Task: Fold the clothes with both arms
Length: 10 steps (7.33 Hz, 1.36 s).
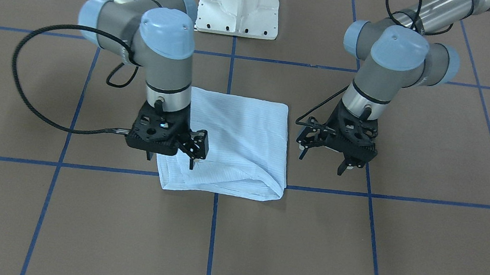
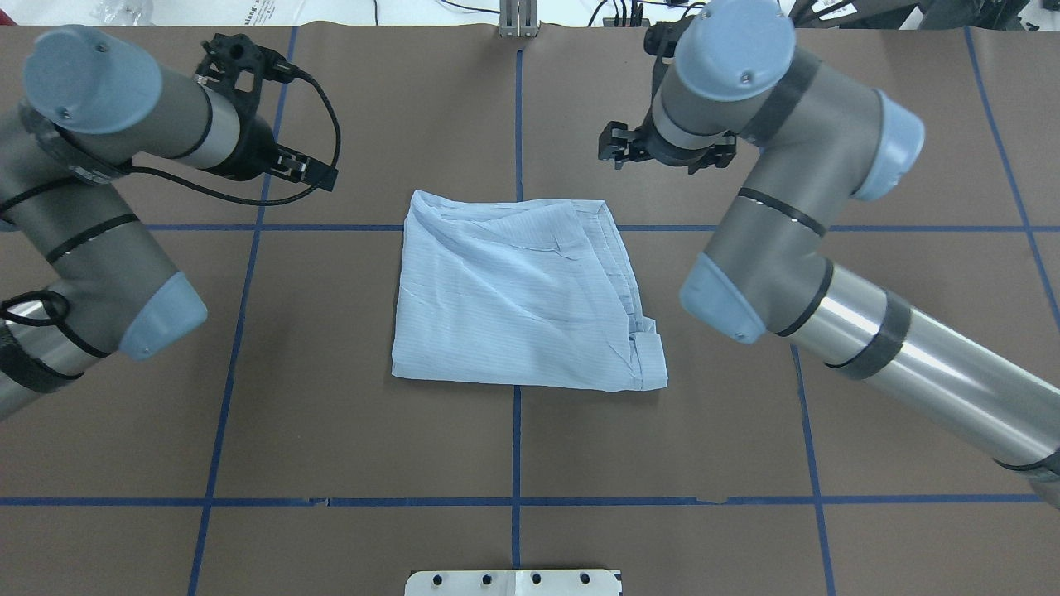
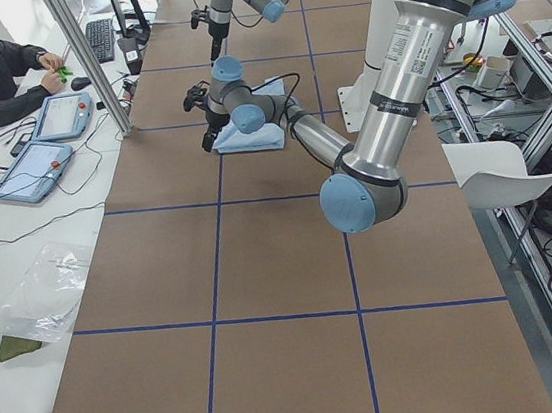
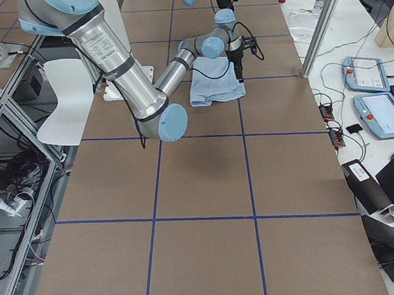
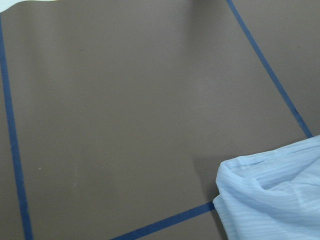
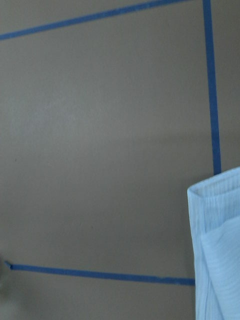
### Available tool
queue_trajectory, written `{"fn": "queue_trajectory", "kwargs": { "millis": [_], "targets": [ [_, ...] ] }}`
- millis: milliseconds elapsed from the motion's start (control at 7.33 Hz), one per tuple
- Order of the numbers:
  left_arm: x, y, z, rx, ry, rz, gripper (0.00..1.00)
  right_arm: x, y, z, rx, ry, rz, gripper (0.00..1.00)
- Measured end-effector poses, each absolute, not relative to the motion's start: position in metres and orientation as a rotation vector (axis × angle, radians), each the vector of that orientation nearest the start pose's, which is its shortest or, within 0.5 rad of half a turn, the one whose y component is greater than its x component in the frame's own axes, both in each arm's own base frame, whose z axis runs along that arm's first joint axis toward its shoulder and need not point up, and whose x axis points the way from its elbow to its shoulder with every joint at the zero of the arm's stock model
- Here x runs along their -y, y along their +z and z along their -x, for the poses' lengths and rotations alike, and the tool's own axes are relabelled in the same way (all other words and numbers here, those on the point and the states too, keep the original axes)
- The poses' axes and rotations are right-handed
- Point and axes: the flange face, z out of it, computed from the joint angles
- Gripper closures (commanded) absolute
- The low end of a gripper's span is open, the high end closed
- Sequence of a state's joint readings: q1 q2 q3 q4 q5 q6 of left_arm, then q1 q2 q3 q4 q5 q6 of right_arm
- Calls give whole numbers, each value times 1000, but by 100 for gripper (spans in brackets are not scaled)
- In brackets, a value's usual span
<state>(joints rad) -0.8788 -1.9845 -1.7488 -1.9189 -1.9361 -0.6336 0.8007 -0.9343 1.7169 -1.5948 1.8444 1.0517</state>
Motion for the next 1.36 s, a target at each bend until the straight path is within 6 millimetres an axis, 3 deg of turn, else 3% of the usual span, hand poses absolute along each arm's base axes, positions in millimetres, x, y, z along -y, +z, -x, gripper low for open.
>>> {"fn": "queue_trajectory", "kwargs": {
  "millis": [409,682,818,1091,1364],
  "targets": [
    [555,390,-187,-740,362,-554,0,561,298,253,754,17,-224,0],
    [542,458,-84,-676,407,-550,0,559,367,156,741,-67,-213,0],
    [530,486,-43,-640,421,-547,0,552,405,111,731,-93,-204,0],
    [499,533,20,-586,408,-529,0,514,488,28,712,-119,-167,0],
    [466,581,57,-579,351,-454,0,450,570,-33,692,-134,-107,0]
  ]
}}
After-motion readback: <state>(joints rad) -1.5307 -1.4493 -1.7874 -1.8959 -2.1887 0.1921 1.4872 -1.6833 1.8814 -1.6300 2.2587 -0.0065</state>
